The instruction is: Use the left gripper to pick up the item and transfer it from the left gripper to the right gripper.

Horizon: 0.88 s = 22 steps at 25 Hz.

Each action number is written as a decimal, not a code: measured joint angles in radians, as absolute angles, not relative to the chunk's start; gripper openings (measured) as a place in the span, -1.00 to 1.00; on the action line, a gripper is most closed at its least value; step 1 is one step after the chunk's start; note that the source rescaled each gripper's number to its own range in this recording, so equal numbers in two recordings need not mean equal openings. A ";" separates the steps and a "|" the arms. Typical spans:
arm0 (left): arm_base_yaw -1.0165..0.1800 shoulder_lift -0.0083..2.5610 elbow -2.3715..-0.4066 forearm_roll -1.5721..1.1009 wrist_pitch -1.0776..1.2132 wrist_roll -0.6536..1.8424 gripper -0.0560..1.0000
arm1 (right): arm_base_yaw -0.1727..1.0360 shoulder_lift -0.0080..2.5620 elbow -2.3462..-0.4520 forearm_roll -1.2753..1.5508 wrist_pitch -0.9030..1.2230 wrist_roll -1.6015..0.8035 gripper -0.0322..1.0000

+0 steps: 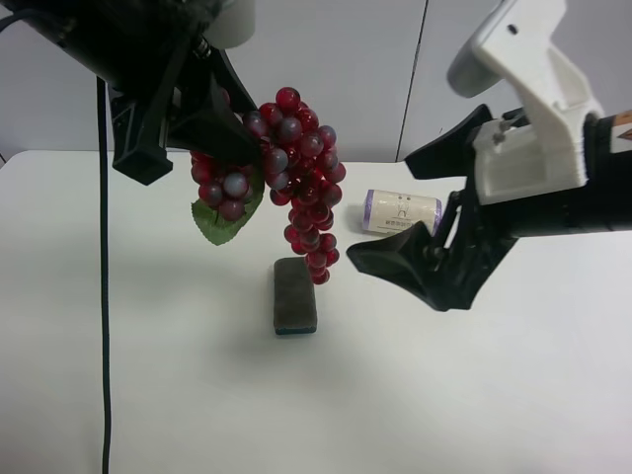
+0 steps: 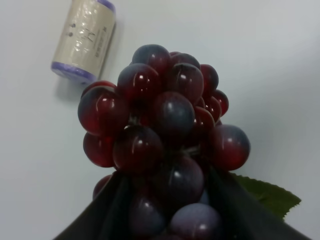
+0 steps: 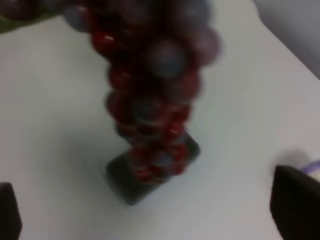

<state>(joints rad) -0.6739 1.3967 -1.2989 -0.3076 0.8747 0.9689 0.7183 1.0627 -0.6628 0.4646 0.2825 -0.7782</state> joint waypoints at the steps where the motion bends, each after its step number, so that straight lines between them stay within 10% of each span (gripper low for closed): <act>1: -0.674 1.397 -1.299 -0.315 0.873 0.969 -0.88 | 0.730 1.083 -0.666 0.474 0.269 -0.784 1.00; 22: -0.674 1.353 -1.299 -0.536 0.814 1.003 -0.88 | 0.739 1.159 -0.707 0.747 0.183 -1.138 1.00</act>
